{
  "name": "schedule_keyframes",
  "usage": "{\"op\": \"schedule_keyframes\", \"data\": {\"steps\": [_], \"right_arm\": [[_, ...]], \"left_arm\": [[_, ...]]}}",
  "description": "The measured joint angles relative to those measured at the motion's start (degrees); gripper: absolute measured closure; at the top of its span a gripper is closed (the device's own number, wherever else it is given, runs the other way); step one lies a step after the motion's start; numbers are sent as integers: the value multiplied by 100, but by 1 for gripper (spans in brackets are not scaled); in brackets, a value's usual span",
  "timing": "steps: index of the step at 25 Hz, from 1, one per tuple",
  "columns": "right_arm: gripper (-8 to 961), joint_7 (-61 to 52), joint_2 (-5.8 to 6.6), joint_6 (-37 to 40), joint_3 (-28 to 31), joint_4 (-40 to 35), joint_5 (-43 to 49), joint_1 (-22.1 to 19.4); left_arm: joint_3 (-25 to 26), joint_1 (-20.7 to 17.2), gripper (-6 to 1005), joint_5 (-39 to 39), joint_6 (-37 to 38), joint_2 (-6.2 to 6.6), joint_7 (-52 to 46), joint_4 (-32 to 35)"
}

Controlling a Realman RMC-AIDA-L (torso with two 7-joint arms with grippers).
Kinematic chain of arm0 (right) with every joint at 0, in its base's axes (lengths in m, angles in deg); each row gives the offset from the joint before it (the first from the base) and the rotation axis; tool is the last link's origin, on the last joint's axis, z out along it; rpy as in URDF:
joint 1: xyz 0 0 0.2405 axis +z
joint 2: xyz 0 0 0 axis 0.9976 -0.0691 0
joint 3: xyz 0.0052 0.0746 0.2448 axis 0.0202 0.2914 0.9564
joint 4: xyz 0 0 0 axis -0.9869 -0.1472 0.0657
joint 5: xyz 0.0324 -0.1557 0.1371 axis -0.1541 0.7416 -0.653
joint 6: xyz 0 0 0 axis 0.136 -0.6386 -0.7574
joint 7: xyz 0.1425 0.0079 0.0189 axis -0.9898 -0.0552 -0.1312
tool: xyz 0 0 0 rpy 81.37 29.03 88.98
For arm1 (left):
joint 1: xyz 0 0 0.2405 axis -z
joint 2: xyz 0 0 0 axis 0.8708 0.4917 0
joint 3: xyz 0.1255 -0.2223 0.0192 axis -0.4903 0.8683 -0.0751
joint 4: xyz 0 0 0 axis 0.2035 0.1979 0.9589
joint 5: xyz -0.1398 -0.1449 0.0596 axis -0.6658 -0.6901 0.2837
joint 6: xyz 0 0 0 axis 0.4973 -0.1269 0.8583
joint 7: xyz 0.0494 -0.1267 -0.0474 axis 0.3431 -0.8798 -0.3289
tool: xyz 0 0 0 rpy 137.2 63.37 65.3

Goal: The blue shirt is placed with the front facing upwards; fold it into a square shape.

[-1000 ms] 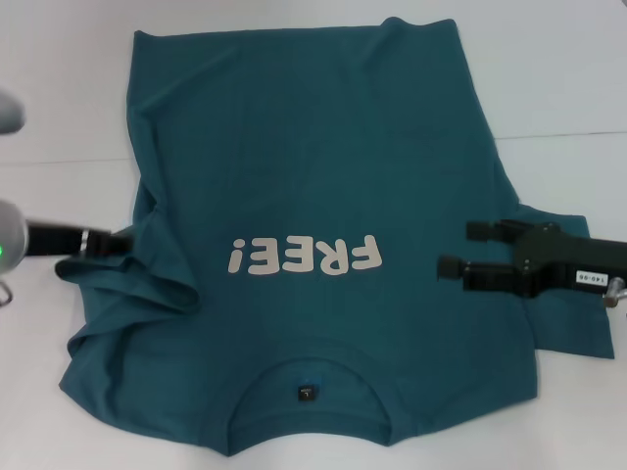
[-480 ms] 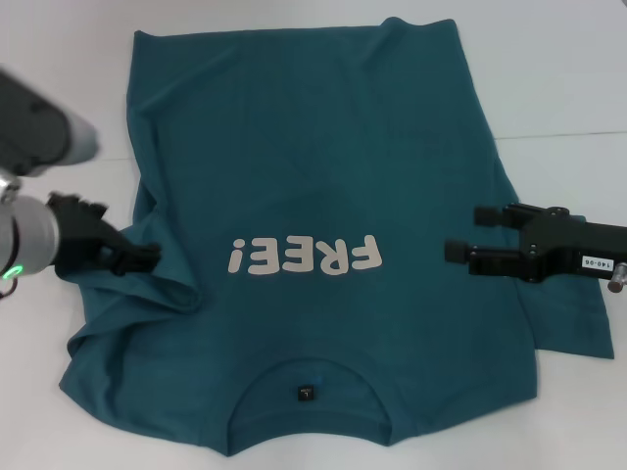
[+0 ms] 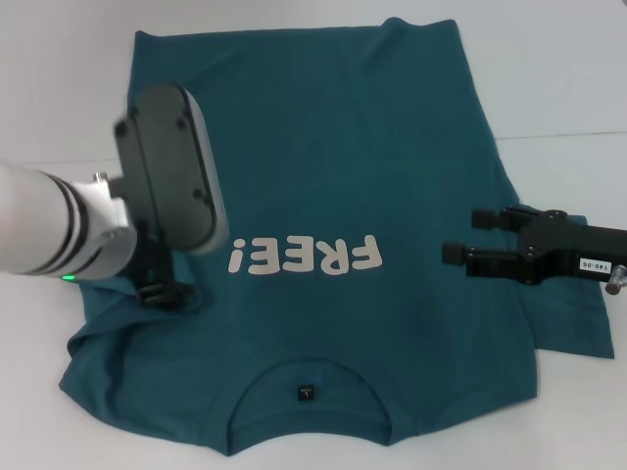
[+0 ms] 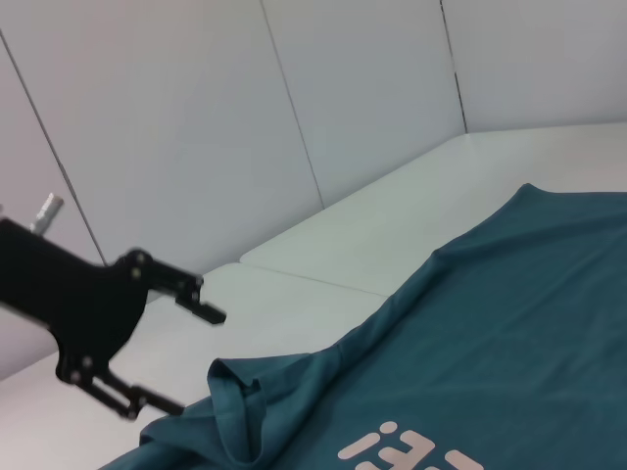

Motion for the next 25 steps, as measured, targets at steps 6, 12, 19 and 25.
{"op": "schedule_keyframes", "data": {"steps": [6, 12, 19, 25], "right_arm": [[11, -70, -7, 1, 2, 6, 0, -29], [11, -105, -7, 7, 3, 24, 0, -51], [11, -114, -7, 31, 3, 43, 0, -66], [11, -128, -7, 45, 3, 45, 0, -75]], "left_arm": [[-404, 213, 233, 790, 82, -12, -28, 493], [-441, 422, 264, 908, 35, -13, -22, 982], [-405, 608, 361, 992, -415, -22, -51, 1614], [-335, 701, 403, 998, -674, -15, -53, 2001]]}}
